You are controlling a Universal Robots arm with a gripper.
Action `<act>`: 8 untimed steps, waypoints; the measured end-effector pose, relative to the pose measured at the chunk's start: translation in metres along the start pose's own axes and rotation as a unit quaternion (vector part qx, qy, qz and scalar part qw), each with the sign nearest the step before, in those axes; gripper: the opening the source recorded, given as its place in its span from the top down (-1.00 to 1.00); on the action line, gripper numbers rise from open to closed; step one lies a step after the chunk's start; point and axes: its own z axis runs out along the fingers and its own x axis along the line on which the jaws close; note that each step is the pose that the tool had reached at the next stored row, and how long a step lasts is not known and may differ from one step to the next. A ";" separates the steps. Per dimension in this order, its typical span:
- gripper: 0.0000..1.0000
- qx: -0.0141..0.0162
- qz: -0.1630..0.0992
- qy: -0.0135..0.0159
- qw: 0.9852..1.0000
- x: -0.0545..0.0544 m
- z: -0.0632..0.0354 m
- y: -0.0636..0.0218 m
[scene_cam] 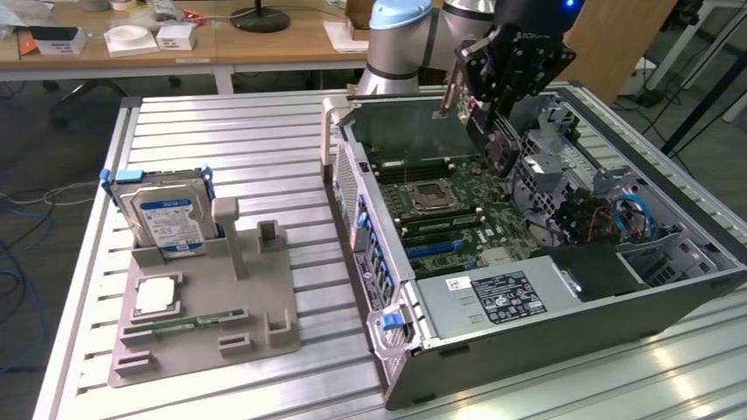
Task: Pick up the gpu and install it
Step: 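Insert the gpu into the slot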
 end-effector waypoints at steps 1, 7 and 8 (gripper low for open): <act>0.47 0.000 -0.002 0.000 1.000 0.000 0.0000 0.0000; 0.47 0.000 -0.015 0.001 1.000 0.000 0.0000 0.0000; 0.47 0.000 -0.017 0.001 1.000 0.000 0.0000 0.0000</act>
